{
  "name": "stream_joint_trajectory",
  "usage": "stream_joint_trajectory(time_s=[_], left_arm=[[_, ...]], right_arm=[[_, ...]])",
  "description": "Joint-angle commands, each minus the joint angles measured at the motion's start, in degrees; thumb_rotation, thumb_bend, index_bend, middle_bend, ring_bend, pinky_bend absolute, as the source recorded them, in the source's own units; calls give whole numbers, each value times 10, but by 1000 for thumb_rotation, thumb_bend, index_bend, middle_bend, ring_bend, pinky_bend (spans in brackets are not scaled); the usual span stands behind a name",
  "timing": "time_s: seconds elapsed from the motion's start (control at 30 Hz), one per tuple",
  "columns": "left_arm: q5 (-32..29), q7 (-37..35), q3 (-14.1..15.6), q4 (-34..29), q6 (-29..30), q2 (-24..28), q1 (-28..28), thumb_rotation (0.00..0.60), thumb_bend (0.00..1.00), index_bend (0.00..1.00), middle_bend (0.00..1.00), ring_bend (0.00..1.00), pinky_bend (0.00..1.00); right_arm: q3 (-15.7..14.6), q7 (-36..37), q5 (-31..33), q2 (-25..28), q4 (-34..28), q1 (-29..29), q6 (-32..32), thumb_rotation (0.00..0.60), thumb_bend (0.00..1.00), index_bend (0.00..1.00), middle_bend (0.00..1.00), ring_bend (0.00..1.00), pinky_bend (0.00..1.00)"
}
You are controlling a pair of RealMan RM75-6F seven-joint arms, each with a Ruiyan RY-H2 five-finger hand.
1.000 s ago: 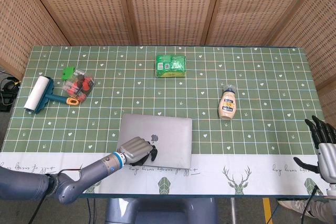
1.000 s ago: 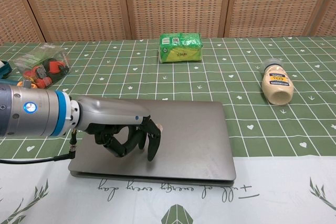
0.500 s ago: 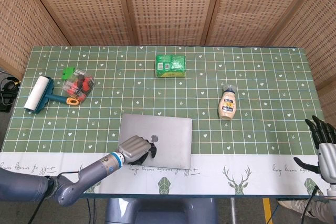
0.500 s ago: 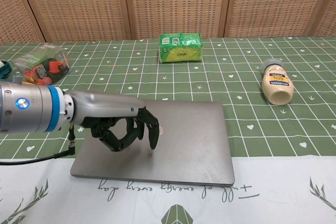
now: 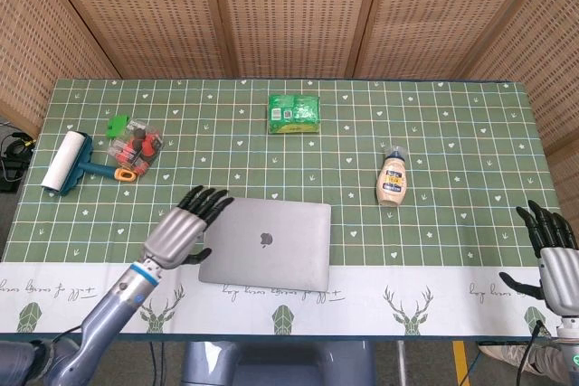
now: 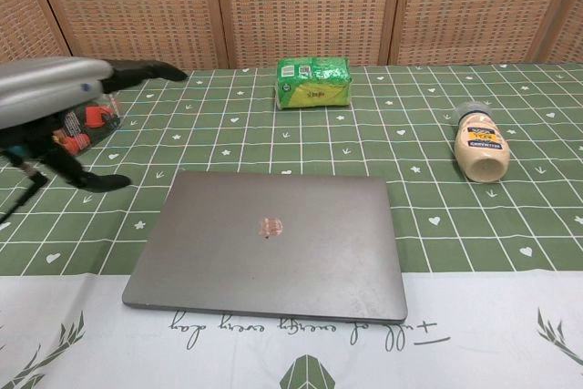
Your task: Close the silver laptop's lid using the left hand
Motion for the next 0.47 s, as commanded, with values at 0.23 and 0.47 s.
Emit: stream_joint_trajectory(time_s=[0.23,0.47], left_arm=[[125,-19,52,112,218,-22,200,600,262,0,0,0,0],[122,-73,59,166,237,-23,252,600,261,0,0,0,0]], right_arm=[[-5,-12,-13,-6,-1,1,5,600,16,0,0,0,0],[-12,-33,-29,-11,-8,-2,17,600,15,0,0,0,0]])
